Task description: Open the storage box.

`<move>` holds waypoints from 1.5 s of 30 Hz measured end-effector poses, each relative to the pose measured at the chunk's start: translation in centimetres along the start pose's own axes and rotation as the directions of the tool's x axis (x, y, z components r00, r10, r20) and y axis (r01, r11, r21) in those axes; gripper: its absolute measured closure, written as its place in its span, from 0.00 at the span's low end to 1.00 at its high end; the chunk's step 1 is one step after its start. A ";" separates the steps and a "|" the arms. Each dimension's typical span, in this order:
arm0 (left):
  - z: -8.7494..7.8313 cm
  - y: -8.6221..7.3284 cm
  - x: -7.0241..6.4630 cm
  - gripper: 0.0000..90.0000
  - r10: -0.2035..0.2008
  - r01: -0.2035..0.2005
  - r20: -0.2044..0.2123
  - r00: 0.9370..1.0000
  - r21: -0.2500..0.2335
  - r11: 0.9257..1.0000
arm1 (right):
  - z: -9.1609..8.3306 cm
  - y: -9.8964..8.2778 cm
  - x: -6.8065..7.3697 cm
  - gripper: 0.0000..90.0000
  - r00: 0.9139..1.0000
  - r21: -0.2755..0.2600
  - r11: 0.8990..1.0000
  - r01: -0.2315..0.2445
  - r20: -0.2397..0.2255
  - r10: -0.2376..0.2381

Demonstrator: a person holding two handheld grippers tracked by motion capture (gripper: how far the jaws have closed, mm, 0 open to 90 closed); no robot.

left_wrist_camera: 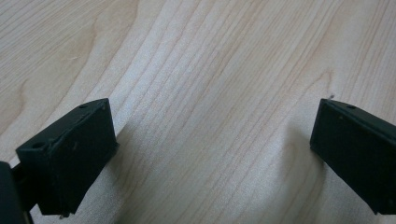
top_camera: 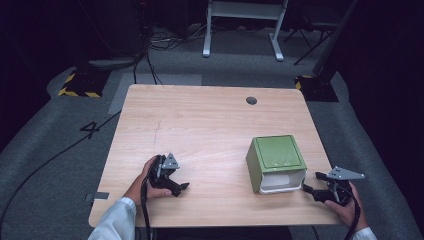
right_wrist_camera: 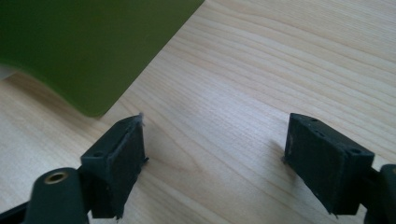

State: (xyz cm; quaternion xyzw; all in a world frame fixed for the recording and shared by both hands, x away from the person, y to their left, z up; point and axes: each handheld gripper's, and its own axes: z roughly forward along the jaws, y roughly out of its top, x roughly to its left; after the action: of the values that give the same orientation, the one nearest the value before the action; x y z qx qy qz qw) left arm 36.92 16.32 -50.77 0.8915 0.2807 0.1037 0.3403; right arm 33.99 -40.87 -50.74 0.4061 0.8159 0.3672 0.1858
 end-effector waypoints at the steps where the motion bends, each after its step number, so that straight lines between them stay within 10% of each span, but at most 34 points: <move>1: 0.0 0.0 0.0 0.00 0.000 0.000 0.000 1.000 0.000 1.000 | 0.0 0.0 0.1 0.21 1.000 0.002 1.000 0.008 -0.003 -0.008; 19: 0.0 0.0 0.0 0.01 -0.002 0.002 -0.002 1.000 -0.001 1.000 | -3.4 -0.6 1.0 0.22 0.992 -0.045 0.996 0.073 -0.101 -0.077; 29: 0.0 0.0 0.0 0.00 -0.001 0.001 -0.001 1.000 -0.001 1.000 | -5.7 1.1 3.5 0.30 0.963 -0.117 0.975 0.191 -0.168 -0.209; 45: 0.0 0.0 0.0 0.00 0.000 0.000 -0.002 1.000 -0.001 1.000 | -6.2 4.0 6.2 0.37 0.921 -0.182 0.952 0.246 -0.261 -0.288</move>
State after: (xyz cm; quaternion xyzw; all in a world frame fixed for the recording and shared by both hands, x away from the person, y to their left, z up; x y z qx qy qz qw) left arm 36.92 16.36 -50.77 0.8912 0.2810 0.1047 0.3403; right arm 28.63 -37.12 -43.68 0.2191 0.8530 0.4513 0.1442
